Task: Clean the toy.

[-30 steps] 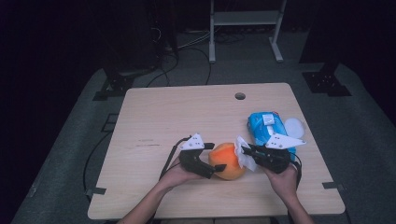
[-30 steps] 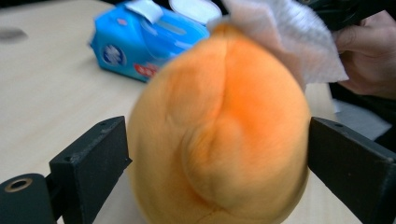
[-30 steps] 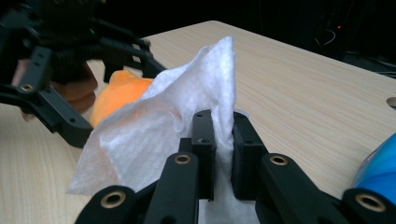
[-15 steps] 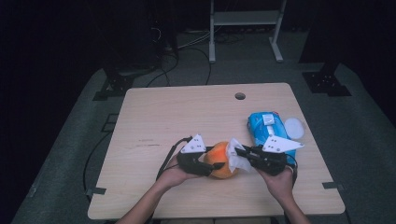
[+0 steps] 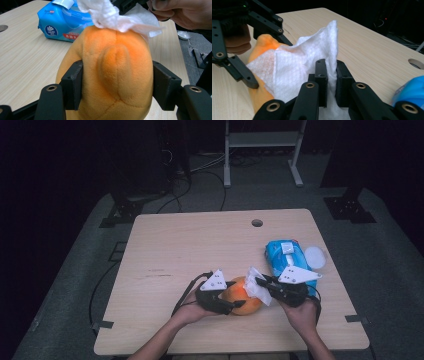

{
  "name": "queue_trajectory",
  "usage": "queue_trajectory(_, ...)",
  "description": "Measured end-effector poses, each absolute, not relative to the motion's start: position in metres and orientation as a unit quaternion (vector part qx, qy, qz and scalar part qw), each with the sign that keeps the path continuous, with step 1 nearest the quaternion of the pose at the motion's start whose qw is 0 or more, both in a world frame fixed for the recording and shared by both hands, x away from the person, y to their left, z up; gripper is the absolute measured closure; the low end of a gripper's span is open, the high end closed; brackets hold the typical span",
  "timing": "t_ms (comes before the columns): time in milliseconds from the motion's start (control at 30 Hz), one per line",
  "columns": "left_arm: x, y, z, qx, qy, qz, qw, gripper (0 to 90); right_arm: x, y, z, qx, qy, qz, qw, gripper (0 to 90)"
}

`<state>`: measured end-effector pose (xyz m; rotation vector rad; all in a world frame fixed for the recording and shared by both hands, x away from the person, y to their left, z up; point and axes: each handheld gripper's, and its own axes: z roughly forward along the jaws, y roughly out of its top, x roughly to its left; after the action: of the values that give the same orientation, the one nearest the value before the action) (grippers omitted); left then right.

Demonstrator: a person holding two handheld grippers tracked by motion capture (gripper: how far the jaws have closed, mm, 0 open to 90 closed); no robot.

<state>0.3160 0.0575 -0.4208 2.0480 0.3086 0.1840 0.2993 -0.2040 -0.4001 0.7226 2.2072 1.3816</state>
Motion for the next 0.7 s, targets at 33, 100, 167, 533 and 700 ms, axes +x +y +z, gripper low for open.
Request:
queue_trajectory(33,0.316,0.057,-0.421,0.850,0.128,0.077,0.506,35.0,0.300,-0.205,-0.400,0.263,0.797,0.498,0.218,81.6)
queue_trajectory(100,0.316,0.058,-0.421,0.849,0.128,0.077,0.507,35.0,0.300,-0.204,-0.401,0.264,0.799,0.494,0.220,81.6)
queue_trajectory(167,0.317,0.059,-0.422,0.848,0.120,0.077,0.510,32.2,0.300,-0.204,-0.401,0.263,0.799,0.493,0.219,81.6)
queue_trajectory(533,0.319,0.058,-0.428,0.833,0.118,0.067,0.536,34.2,0.294,-0.190,-0.401,0.248,0.797,0.509,0.208,82.4)
queue_trajectory(700,0.316,0.053,-0.430,0.833,0.107,0.077,0.538,32.2,0.287,-0.175,-0.396,0.215,0.792,0.544,0.174,82.4)
